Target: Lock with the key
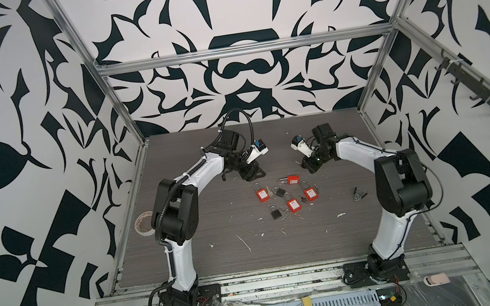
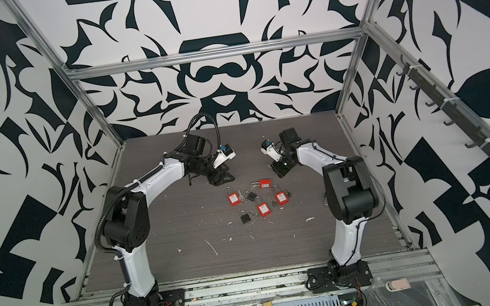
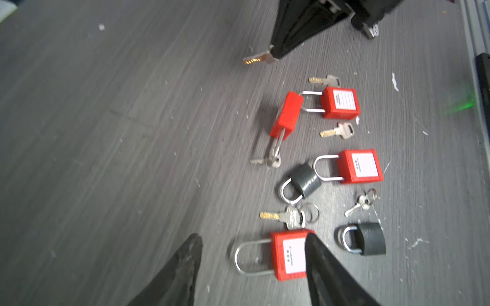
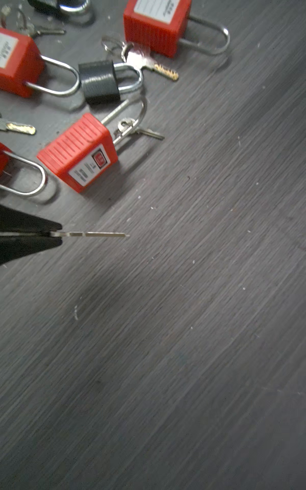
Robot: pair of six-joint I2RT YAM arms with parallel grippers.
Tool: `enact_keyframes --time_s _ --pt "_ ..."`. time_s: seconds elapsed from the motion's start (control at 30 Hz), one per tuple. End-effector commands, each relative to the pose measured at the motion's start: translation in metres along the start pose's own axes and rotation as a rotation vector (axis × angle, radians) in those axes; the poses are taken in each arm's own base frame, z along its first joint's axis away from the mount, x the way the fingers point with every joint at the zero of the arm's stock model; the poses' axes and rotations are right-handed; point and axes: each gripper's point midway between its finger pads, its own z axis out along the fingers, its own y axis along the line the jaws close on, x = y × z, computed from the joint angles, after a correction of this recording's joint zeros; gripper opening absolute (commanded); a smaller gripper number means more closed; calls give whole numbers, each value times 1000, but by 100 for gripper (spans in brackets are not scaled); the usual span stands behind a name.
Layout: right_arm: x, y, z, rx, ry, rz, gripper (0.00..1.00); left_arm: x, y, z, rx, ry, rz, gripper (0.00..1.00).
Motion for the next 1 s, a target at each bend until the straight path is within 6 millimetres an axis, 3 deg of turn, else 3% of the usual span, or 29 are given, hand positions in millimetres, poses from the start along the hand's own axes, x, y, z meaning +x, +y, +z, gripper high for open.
enact_keyframes --time_s 0.0,0.17,0.23,0.3,0.43,0.47,0.6,0.77,0.97 --pt "1 5 1 -38 28 3 0 -8 -3 -12 -17 -35 9 64" --pt "10 -1 12 -20 71 16 1 -4 -5 -11 -12 -36 -10 64" --pt "14 -4 15 -6 89 21 6 -3 -6 -11 -15 -34 -13 64" --pt "17 -5 16 1 99 23 14 -2 -6 -12 -16 -32 -16 64" --pt "14 -3 8 -12 93 -3 50 0 -8 -14 -20 -30 -16 64" --pt "12 -4 4 -5 88 -15 52 0 -9 -15 -23 -30 -17 64" --pt "6 -8 -16 45 67 -96 54 -2 -10 -21 -42 -37 -8 64" --pt "3 5 -40 42 24 -219 54 -1 -10 -28 -64 -39 -3 64" --pt "2 51 -52 -102 -85 -397 55 3 -13 -29 -76 -42 -3 64"
